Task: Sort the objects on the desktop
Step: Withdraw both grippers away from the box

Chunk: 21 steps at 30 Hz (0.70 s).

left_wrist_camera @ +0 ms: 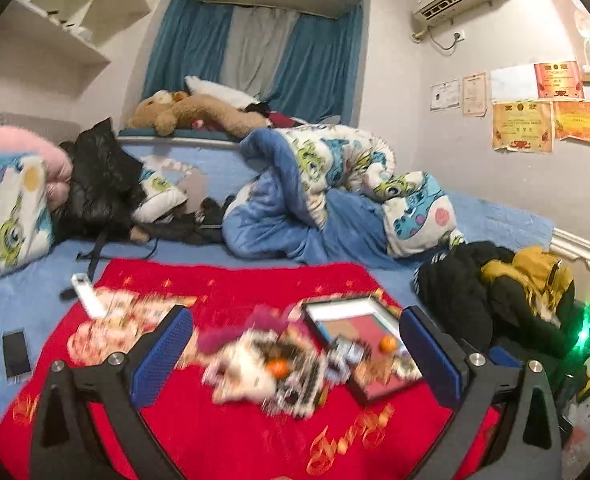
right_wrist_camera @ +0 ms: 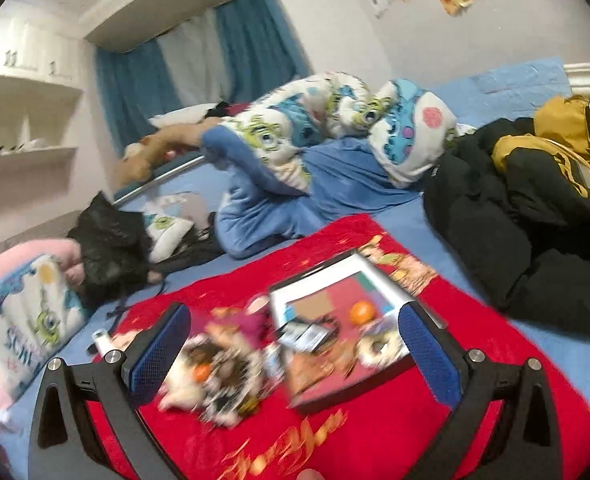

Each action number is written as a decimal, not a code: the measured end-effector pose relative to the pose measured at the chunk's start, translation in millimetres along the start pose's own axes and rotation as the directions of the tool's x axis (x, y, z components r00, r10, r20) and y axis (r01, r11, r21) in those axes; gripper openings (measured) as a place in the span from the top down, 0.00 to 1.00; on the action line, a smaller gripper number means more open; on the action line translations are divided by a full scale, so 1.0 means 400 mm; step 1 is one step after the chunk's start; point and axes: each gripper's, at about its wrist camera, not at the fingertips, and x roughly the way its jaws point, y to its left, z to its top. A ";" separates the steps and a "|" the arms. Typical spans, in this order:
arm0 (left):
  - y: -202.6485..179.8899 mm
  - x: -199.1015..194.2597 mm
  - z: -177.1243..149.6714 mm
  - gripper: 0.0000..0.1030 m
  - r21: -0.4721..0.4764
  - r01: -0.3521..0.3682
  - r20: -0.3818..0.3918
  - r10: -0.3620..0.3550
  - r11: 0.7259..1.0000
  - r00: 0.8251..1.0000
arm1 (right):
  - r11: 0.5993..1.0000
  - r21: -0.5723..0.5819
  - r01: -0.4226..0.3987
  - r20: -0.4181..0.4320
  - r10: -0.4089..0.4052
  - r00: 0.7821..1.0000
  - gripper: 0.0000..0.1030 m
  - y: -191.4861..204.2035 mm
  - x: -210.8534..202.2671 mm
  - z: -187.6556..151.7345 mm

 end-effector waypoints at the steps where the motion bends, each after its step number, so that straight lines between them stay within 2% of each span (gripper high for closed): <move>1: 0.011 -0.010 -0.042 0.00 0.004 -0.018 -0.003 0.018 1.000 1.000 | 0.999 -0.042 0.003 -0.006 -0.003 1.000 0.00 0.022 -0.017 -0.031; 4: 0.038 -0.009 -0.116 0.00 0.026 -0.063 -0.022 0.063 0.998 0.998 | 0.994 -0.097 0.059 0.026 -0.057 0.998 0.00 0.062 -0.048 -0.134; 7: 0.072 0.021 -0.193 0.00 0.047 -0.087 -0.053 0.089 0.995 0.995 | 0.995 -0.097 0.035 -0.010 -0.036 0.999 0.00 0.082 -0.023 -0.174; 10: 0.101 0.060 -0.265 0.00 0.029 -0.061 -0.101 0.063 0.998 0.993 | 0.985 -0.164 0.053 -0.018 -0.056 0.998 0.00 0.112 0.011 -0.189; 13: 0.112 0.101 -0.293 0.00 0.049 -0.058 -0.138 0.064 0.997 0.988 | 0.989 -0.135 0.061 -0.035 -0.066 0.997 0.00 0.105 0.031 -0.198; 17: 0.122 0.116 -0.314 0.00 0.138 -0.089 -0.125 0.107 0.986 0.986 | 0.994 -0.095 0.058 -0.061 -0.064 0.996 0.00 0.089 0.056 -0.200; 21: 0.142 0.130 -0.315 0.00 0.102 -0.084 -0.162 0.100 0.991 0.982 | 0.989 -0.120 0.086 -0.069 -0.094 0.993 0.00 0.103 0.073 -0.212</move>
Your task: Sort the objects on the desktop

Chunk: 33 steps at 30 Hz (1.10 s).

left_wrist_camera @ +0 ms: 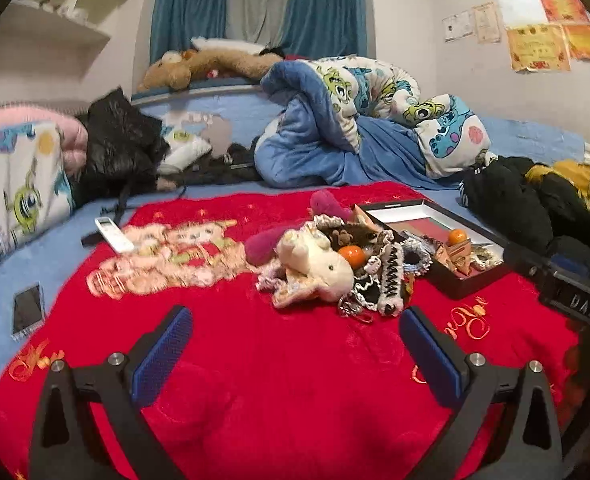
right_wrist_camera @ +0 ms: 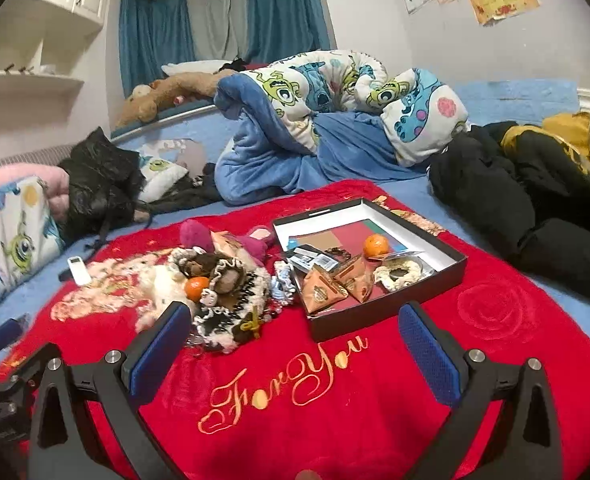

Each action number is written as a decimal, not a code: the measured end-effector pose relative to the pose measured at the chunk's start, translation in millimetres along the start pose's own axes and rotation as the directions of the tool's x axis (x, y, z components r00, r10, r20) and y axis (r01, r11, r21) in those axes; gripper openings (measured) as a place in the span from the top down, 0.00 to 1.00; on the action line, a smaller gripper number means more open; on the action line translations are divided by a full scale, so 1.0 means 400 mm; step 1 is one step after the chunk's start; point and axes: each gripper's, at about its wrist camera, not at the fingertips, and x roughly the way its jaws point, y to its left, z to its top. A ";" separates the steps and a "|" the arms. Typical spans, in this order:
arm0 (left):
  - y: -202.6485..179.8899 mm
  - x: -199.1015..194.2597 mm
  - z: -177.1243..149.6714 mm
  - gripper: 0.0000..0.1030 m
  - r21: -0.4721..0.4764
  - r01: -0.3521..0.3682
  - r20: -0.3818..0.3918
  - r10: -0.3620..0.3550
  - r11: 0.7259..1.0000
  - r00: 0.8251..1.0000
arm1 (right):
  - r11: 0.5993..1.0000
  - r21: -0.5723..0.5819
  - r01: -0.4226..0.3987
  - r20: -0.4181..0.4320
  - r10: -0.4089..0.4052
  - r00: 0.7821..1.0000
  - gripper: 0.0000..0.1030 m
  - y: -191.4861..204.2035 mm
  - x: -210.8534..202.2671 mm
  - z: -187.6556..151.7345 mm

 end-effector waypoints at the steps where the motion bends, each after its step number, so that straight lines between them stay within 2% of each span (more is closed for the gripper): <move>1: 0.000 0.003 0.001 0.00 -0.002 0.005 -0.001 -0.005 1.000 1.000 | 1.000 0.009 -0.013 -0.016 0.013 1.000 0.00 0.002 0.007 -0.003; 8: -0.019 0.011 -0.006 0.00 0.044 0.008 -0.009 -0.007 0.999 1.000 | 0.999 -0.035 0.002 -0.030 -0.004 1.000 0.00 0.027 0.014 -0.020; 18: -0.002 0.021 -0.009 0.00 0.008 -0.011 -0.028 0.011 1.000 1.000 | 1.000 -0.027 -0.006 -0.052 0.004 0.999 0.00 0.011 0.012 -0.025; 27: -0.012 0.022 -0.012 0.00 0.032 -0.018 -0.024 0.019 0.999 1.000 | 0.998 -0.044 -0.042 -0.070 0.039 0.997 0.00 0.031 0.015 -0.032; 33: -0.010 0.024 -0.012 0.00 0.022 -0.012 -0.030 0.013 1.000 0.999 | 0.998 -0.039 -0.038 -0.057 0.036 0.998 0.00 0.033 0.008 -0.030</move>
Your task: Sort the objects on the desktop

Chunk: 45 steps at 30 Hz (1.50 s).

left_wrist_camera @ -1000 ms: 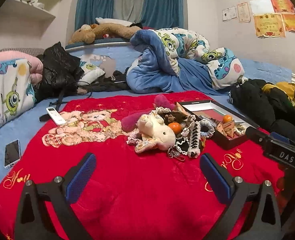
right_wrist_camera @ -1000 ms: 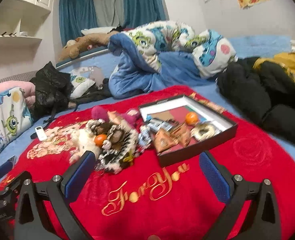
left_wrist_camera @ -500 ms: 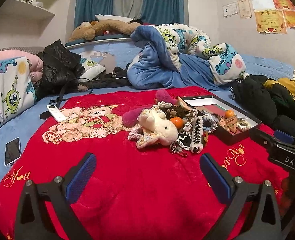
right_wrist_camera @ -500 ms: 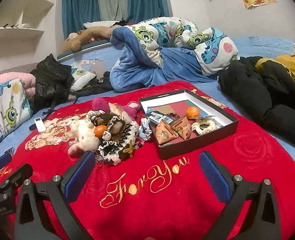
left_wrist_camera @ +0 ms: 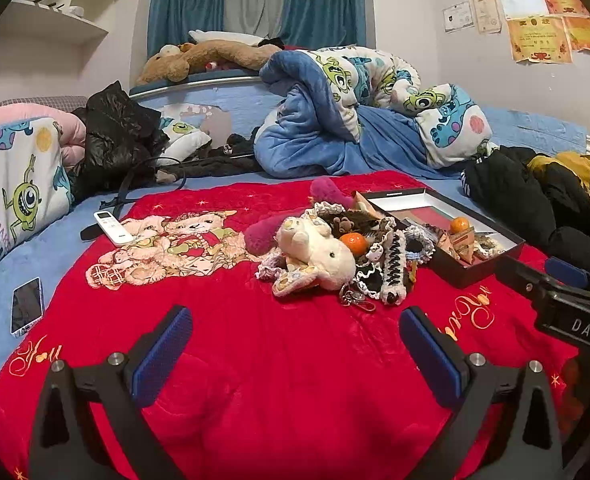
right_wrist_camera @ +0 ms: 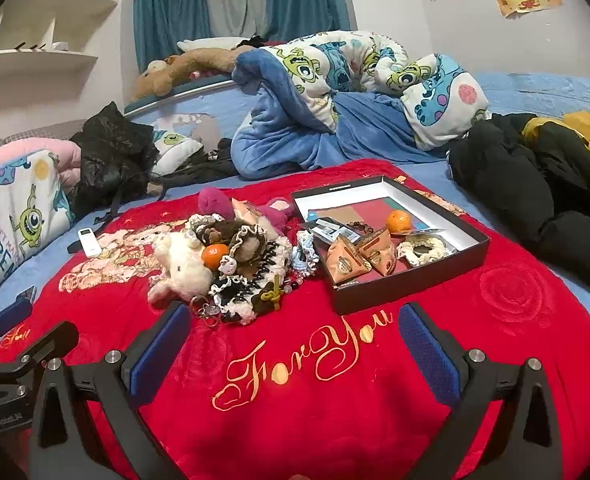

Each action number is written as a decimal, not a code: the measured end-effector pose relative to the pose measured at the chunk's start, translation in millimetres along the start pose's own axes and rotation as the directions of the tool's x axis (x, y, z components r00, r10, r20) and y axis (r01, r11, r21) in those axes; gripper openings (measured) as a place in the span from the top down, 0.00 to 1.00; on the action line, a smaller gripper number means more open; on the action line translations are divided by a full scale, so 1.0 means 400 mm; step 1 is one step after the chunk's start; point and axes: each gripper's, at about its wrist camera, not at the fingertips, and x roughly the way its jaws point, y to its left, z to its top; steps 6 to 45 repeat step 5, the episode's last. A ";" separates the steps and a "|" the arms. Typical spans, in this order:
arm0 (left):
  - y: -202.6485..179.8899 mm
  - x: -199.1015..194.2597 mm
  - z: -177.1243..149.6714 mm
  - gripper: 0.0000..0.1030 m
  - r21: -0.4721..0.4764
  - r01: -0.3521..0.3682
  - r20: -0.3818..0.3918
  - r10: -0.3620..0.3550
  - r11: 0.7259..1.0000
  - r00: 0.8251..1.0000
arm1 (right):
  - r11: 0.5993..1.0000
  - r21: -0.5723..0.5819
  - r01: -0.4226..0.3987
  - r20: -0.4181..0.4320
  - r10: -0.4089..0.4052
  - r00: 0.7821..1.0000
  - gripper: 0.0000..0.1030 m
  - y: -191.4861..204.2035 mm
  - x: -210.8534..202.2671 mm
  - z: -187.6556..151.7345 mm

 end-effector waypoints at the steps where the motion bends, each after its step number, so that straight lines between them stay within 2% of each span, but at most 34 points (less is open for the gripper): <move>1: 0.001 0.000 0.000 0.00 -0.002 0.003 -0.001 -0.003 1.000 1.000 | 1.000 0.005 -0.001 0.002 0.001 1.000 0.00 -0.002 -0.001 0.002; 45: 0.001 0.001 0.000 0.00 0.000 0.002 -0.002 -0.002 1.000 1.000 | 1.000 0.018 -0.002 -0.006 0.002 1.000 0.00 -0.009 0.001 0.002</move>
